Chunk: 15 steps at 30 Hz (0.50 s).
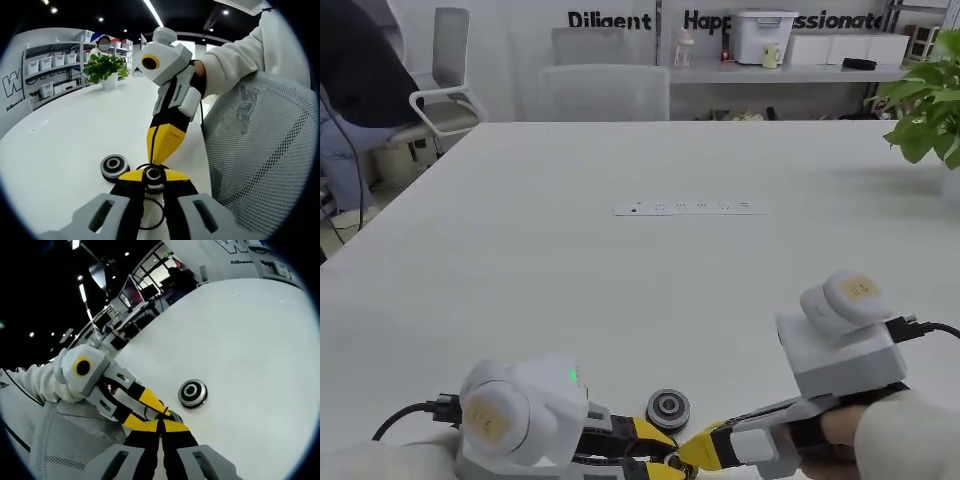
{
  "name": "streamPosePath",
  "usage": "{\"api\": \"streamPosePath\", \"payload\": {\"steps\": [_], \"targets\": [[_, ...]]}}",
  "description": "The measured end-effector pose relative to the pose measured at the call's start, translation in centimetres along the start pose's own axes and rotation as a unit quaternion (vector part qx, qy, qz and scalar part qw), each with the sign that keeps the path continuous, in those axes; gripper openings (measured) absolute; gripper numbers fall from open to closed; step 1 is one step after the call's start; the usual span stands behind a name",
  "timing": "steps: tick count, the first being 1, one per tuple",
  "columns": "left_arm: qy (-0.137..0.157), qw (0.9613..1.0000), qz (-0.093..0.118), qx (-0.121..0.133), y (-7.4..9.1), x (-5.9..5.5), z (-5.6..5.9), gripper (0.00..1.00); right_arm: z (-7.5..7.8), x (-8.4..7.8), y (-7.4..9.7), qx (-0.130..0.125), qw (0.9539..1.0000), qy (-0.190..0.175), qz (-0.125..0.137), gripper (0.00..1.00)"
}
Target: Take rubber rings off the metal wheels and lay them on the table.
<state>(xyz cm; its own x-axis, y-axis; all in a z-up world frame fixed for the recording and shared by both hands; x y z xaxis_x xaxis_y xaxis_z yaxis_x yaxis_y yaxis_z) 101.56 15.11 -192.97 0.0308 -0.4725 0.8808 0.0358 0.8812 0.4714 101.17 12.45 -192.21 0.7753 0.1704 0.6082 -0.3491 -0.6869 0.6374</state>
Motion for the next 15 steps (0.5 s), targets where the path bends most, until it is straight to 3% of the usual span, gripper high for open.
{"api": "streamPosePath", "payload": {"steps": [5, 15], "targets": [[0.004, 1.0000, -0.004, 0.001, -0.05, 0.06, 0.06, 0.08, 0.72, -0.52, -0.02, -0.017, 0.9998, -0.003, -0.011, 0.00], [0.003, 0.9999, -0.015, 0.001, -0.14, 0.10, 0.15, 0.08, 1.09, -0.46, 0.06, -0.025, 0.9996, -0.004, -0.010, 0.00]]}}
Point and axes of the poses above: the centre of the closed fingertips' face, and the gripper's own axes: y roughly backward along the fingers, z roughly to its right, x roughly out of its top, the point moved 2 cm from there along y, roughly backward along the fingers, and after that the axes turned 6 degrees about -x, right-handed, at the moved point
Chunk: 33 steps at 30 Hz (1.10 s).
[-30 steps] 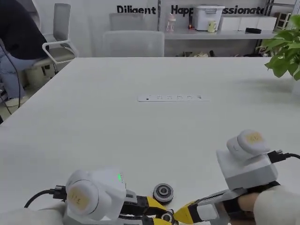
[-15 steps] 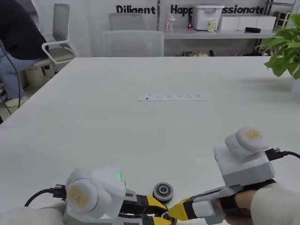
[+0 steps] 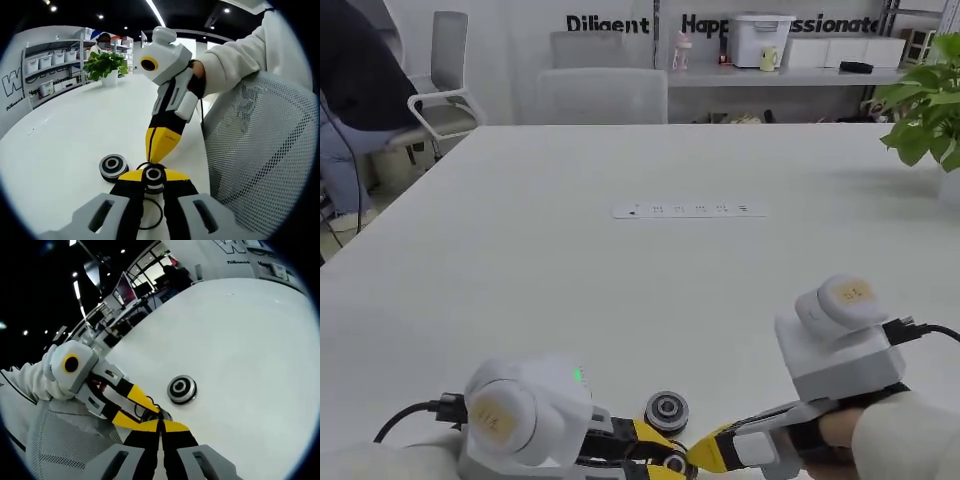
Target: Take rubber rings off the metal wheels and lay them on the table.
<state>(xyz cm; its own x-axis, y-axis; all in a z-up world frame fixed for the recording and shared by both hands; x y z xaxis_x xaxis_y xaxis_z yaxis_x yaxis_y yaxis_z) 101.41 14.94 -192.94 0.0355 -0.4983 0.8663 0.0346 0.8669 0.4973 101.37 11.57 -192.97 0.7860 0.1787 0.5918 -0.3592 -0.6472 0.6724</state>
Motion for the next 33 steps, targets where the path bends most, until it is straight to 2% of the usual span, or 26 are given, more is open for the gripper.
{"api": "streamPosePath", "payload": {"steps": [7, 14, 17, 28, 31, 33], "targets": [[-0.012, 0.9999, -0.007, -0.010, 0.05, -0.03, 0.26, 0.08, 0.02, 0.02, 0.02, -0.001, 1.0000, 0.001, 0.001, 0.00], [-0.010, 0.9998, -0.007, -0.015, 0.13, -0.07, 0.28, 0.08, 0.00, -0.01, 0.00, 0.000, 1.0000, 0.002, -0.001, 0.00], [-0.011, 0.9997, -0.010, -0.021, 0.15, -0.07, 0.48, 0.11, -0.04, -0.04, -0.03, 0.001, 1.0000, 0.003, -0.002, 0.00], [-0.015, 0.9993, -0.022, -0.026, 0.31, -0.13, 0.54, 0.12, -0.07, -0.05, -0.01, 0.000, 1.0000, 0.004, -0.002, 0.00], [-0.015, 0.9991, -0.024, -0.030, 0.39, -0.15, 0.63, 0.14, -0.05, -0.07, -0.02, 0.000, 1.0000, 0.004, -0.002, 0.00], [-0.014, 0.9990, -0.027, -0.032, 0.55, -0.16, 0.68, 0.19, -0.03, -0.08, -0.03, 0.000, 1.0000, 0.004, -0.003, 0.00]]}}
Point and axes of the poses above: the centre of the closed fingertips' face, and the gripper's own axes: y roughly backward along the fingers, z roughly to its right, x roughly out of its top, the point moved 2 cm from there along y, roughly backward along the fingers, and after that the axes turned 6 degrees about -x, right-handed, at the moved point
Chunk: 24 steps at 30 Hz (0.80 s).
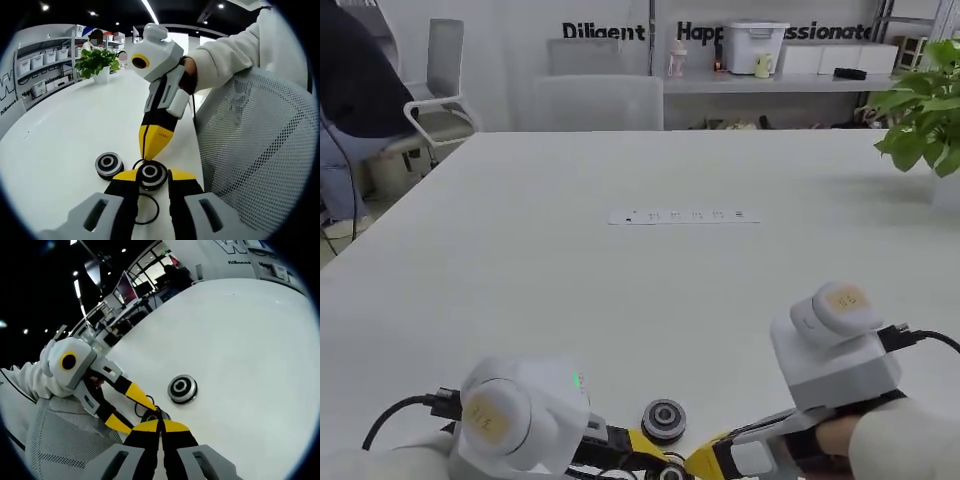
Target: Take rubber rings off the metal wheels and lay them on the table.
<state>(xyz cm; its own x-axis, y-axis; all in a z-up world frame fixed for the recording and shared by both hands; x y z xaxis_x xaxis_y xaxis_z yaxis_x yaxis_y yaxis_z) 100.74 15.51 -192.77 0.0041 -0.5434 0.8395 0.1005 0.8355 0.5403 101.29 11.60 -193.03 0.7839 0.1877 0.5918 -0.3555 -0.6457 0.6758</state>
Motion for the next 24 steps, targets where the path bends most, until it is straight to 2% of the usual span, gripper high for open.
{"api": "streamPosePath", "payload": {"steps": [4, 7, 11, 17, 24], "targets": [[-0.005, 1.0000, 0.003, -0.006, 0.4, 0.4, 0.2, 0.23, 0.0, 0.0, 0.0, 0.001, 1.0000, -0.001, 0.000, 0.00], [-0.009, 0.9999, 0.007, -0.005, 0.8, 0.9, 0.2, 0.32, 0.0, 0.1, 0.0, 0.002, 1.0000, -0.002, 0.002, 0.00], [0.002, 0.9999, 0.012, -0.011, 1.6, 1.3, 0.4, 0.43, -0.1, 0.2, 0.0, 0.003, 1.0000, -0.003, 0.004, 0.00], [0.018, 0.9989, 0.044, -0.004, 3.4, 2.6, 0.5, 0.53, -0.2, 0.2, 0.1, 0.004, 1.0000, -0.003, 0.005, 0.00], [0.012, 0.9985, 0.052, 0.010, 4.6, 3.5, 0.3, 0.63, -0.2, 0.3, 0.1, 0.005, 1.0000, -0.004, 0.006, 0.00]]}}
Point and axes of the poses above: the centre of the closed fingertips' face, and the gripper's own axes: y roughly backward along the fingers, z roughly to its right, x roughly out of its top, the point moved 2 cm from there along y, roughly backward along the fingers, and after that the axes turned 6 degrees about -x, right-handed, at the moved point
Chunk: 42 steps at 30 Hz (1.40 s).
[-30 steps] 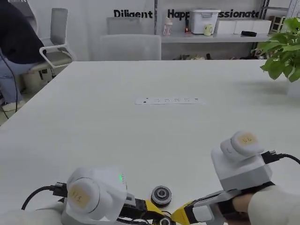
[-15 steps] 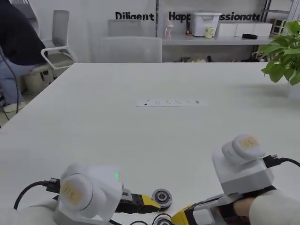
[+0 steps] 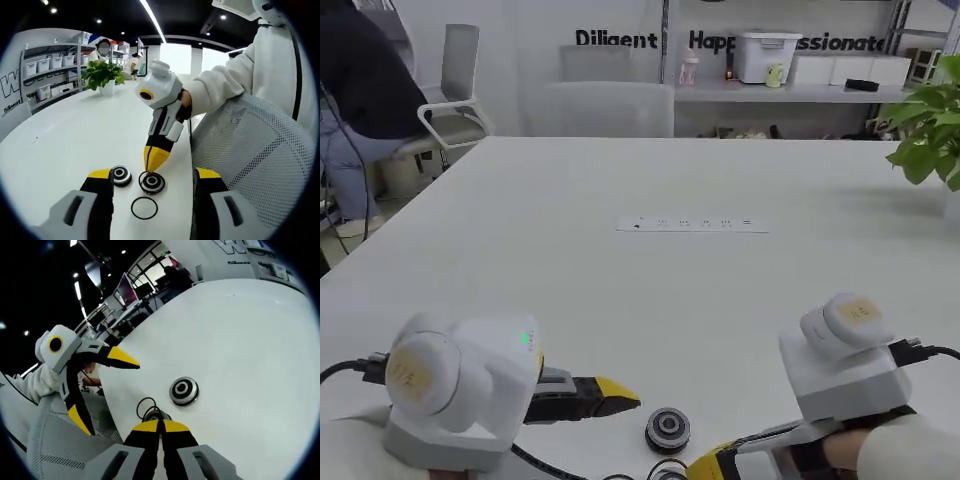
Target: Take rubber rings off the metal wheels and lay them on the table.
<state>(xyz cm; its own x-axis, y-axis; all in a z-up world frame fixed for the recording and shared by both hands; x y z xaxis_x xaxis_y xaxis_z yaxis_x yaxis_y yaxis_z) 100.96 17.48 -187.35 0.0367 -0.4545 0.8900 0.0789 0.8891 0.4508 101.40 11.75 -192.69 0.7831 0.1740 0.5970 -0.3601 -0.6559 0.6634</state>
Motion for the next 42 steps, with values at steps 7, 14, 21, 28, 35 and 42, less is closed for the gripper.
{"api": "streamPosePath", "payload": {"steps": [7, 14, 21, 28, 35, 42], "targets": [[-0.012, 0.9999, -0.006, 0.006, 1.3, -0.1, 0.7, 0.66, -0.1, 0.2, 0.1, 0.002, 1.0000, -0.001, 0.004, 0.00], [0.015, 0.9991, 0.011, 0.039, 3.4, -0.3, 0.2, 0.68, -0.3, 0.4, 0.2, 0.006, 0.9999, -0.001, 0.009, 0.00], [0.039, 0.9971, 0.004, 0.065, 4.7, -1.8, 0.0, 0.70, -0.5, 0.9, 0.4, 0.008, 0.9998, -0.004, 0.019, 0.00], [0.064, 0.9943, 0.013, 0.085, 5.4, -2.7, -0.5, 0.71, -1.0, 1.2, 0.5, 0.016, 0.9995, -0.002, 0.026, 0.00], [0.071, 0.9942, -0.007, 0.080, 5.2, -3.7, -0.2, 0.71, -2.4, 2.0, 0.4, 0.035, 0.9981, 0.013, 0.049, 0.00], [0.075, 0.9941, -0.008, 0.077, 5.0, -3.8, -0.1, 0.71, -4.7, 2.3, -0.2, 0.053, 0.9938, 0.071, 0.066, 0.00]]}}
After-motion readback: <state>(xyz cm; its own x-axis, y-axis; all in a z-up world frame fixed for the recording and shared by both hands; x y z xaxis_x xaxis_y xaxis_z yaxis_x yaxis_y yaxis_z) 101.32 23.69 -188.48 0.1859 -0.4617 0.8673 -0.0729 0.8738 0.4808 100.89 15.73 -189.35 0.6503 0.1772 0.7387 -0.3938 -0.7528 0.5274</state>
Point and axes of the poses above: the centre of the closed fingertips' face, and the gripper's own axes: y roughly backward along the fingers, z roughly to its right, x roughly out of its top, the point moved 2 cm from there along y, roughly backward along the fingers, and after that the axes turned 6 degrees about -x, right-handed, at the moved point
